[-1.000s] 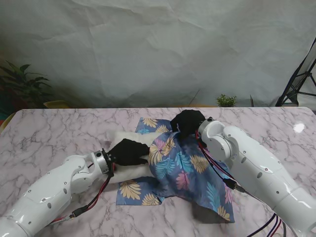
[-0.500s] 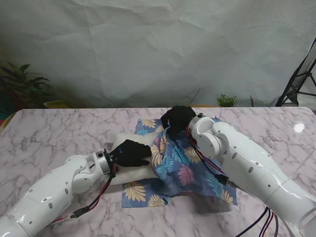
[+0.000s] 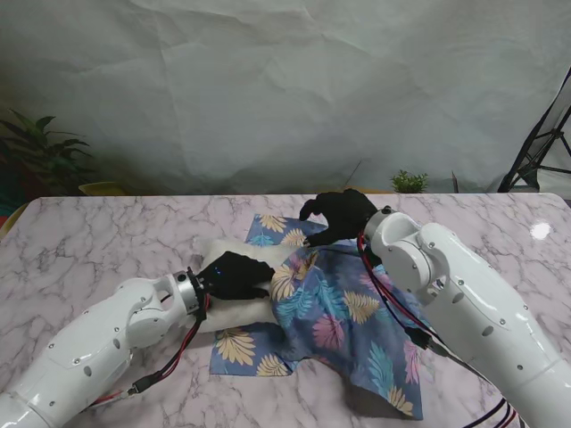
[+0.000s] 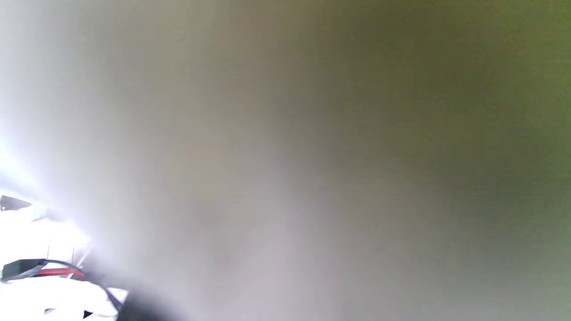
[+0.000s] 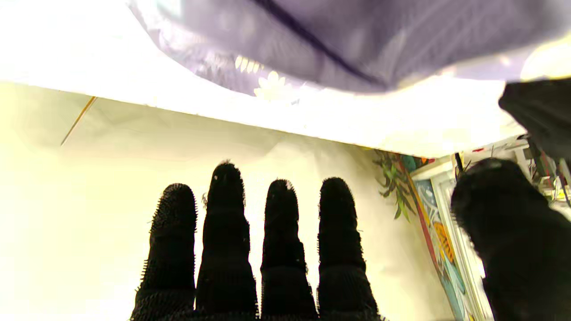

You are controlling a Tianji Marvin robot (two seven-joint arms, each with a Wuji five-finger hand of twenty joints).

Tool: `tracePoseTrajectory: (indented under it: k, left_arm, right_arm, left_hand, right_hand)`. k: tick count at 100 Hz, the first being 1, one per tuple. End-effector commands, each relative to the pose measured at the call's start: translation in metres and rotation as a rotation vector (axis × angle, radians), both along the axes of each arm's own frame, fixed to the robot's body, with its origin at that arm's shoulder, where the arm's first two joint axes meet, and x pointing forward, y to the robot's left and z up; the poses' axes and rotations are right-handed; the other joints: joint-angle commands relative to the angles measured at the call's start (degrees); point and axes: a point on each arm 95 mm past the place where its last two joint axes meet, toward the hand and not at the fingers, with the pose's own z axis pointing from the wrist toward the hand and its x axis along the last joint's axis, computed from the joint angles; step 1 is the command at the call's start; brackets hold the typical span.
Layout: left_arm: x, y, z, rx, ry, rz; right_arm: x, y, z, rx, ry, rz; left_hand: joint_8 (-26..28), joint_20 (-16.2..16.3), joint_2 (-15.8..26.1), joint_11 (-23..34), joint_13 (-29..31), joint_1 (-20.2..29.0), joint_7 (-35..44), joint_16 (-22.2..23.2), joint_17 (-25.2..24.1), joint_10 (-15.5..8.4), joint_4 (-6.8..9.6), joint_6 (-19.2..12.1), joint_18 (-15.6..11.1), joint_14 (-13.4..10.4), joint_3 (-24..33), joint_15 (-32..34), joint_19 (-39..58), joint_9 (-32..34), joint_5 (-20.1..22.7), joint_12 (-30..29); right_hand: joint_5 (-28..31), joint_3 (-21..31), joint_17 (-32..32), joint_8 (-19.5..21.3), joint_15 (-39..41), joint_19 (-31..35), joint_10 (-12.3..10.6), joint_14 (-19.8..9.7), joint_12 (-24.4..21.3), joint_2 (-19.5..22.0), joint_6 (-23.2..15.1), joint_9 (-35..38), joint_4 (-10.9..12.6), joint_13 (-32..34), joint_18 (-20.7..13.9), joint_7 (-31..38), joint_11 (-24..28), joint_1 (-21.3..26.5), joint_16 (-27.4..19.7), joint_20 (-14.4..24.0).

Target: Put a pillowcase on a pillow

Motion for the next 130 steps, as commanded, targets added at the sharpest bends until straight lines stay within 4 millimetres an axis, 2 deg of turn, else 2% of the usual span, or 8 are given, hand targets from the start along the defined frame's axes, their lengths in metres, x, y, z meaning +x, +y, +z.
tracePoseTrajectory:
  k: [1, 11, 13, 27, 41, 74, 103, 130]
  left_arm:
    - [0.001, -0.001, 0.001, 0.01, 0.0, 0.006]
    - [0.001, 0.001, 0.002, 0.021, 0.004, 0.024]
    - [0.001, 0.001, 0.002, 0.024, 0.005, 0.027]
    - [0.001, 0.005, 0.002, 0.057, 0.017, 0.07]
    - [0.001, 0.008, -0.001, 0.083, 0.025, 0.148]
    - [-0.004, 0.008, -0.004, 0.12, 0.03, 0.317]
    - [-0.007, -0.002, -0.006, 0.123, 0.066, 0.359]
    - [-0.016, -0.012, -0.009, 0.059, 0.163, 0.329]
  right_arm:
    - [-0.009, -0.004, 0.001, -0.01, -0.041, -0.019]
    - [-0.027, -0.011, 0.011, -0.017, -0.123, -0.072]
    - [-0.031, -0.013, 0.013, -0.023, -0.134, -0.082]
    - [-0.059, -0.026, 0.016, -0.027, -0.111, -0.14]
    - [-0.081, -0.033, 0.003, -0.005, 0.016, -0.167]
    - [-0.109, -0.029, -0.022, 0.055, 0.203, -0.25]
    - [-0.107, -0.014, -0.029, 0.035, 0.301, -0.34]
    - [-0.074, -0.016, -0.049, 0.01, 0.362, -0.433]
  left_hand:
    - [3.31, 2.3, 6.77, 1.07, -1.3, 8.61, 7.9, 0.27, 0.5, 3.27, 4.77, -8.08, -9.41, -4.25, 14.25, 1.72, 4.29, 1.71, 3.31, 0.61]
    - [3.18, 2.18, 6.87, 1.24, -1.36, 8.61, 7.73, 0.18, 0.66, 3.76, 4.82, -7.84, -9.48, -4.19, 14.23, 1.77, 4.34, 1.58, 3.15, 0.5]
    - [3.17, 2.15, 6.91, 1.5, -1.33, 8.61, 7.72, 0.16, 0.67, 2.27, 4.81, -7.84, -9.46, -4.21, 14.21, 1.8, 4.36, 1.73, 3.15, 0.55]
    - [2.99, 1.99, 7.23, 1.77, -1.04, 8.61, 7.45, 0.07, 1.21, 2.12, 4.89, -7.58, -9.57, -4.03, 14.02, 2.0, 4.58, 1.66, 2.94, 0.27]
    - [2.34, 1.43, 7.57, 2.48, 0.08, 8.61, 6.73, -0.08, 3.03, 3.2, 5.05, -6.58, -10.29, -4.08, 13.96, 2.61, 5.25, 1.81, 2.57, 0.11]
    - [0.54, -1.8, 8.34, 5.21, 4.72, 8.61, 5.33, -0.93, 9.39, 4.95, 5.06, -3.89, -13.8, -4.68, 13.48, 4.76, 8.08, 1.31, 0.62, -0.69]
    - [-4.46, -3.93, 8.28, 6.47, 9.45, 8.61, 0.89, -1.77, 14.68, 5.04, 4.32, -1.65, -17.81, -6.32, 9.54, 5.67, 9.54, 0.75, -1.36, -2.86]
    - [-13.75, -4.87, 7.19, 5.37, 10.84, 8.61, -4.48, -2.68, 15.52, 4.88, 4.39, -0.18, -18.6, -5.38, 4.54, 5.03, 10.23, 0.63, 0.21, -4.62]
  right_hand:
    - [-2.95, -2.19, -2.72, -1.18, -1.85, -1.07, 1.66, 1.3, -0.55, 2.35, 2.23, -3.93, 1.73, -4.15, 0.65, -1.37, -0.74, -2.84, -1.83, -1.32]
    - [-2.83, -3.45, -4.05, -1.28, -0.71, -1.05, 2.6, 1.97, -0.7, 4.29, 2.18, -5.06, 2.2, -7.12, 0.63, -1.63, -0.42, -2.86, -2.62, -1.5]
    - [-2.39, -3.63, -3.89, -1.26, 0.03, -0.83, 2.57, 1.84, -0.86, 5.05, 1.99, -4.51, 2.42, -7.07, 0.71, -1.78, -0.58, -2.88, -2.72, -1.46]
    - [3.39, -5.02, 2.52, 0.84, 5.86, 2.58, 0.66, -1.83, 0.1, 10.84, 0.66, 4.8, 3.22, 1.9, -0.2, 0.36, 1.7, -0.69, -0.59, -0.15]
    - [7.19, -9.61, 6.91, 2.9, 6.19, 4.18, 1.15, -2.77, 0.87, 15.73, 0.55, 9.53, 3.79, 8.16, -0.22, 1.47, 1.06, 1.73, 1.22, 0.46]
    - [12.79, -11.68, 17.23, 4.75, 12.89, 11.53, 1.27, -4.98, 3.84, 18.61, 1.19, 17.6, 4.5, 21.83, 1.14, 4.71, 6.09, 5.91, 6.74, 4.08]
    - [14.73, -16.16, 26.62, 4.89, 19.01, 16.51, 2.28, -5.4, 4.7, 22.04, 2.82, 24.4, 5.03, 31.74, 4.22, 4.59, 7.08, 7.59, 10.82, 8.2]
    - [6.98, -21.32, 22.46, 1.42, 10.43, 11.01, 3.8, -0.46, -0.15, 26.56, 5.18, 19.57, 5.5, 26.55, 7.1, -0.77, 0.55, 9.76, 7.52, 4.87]
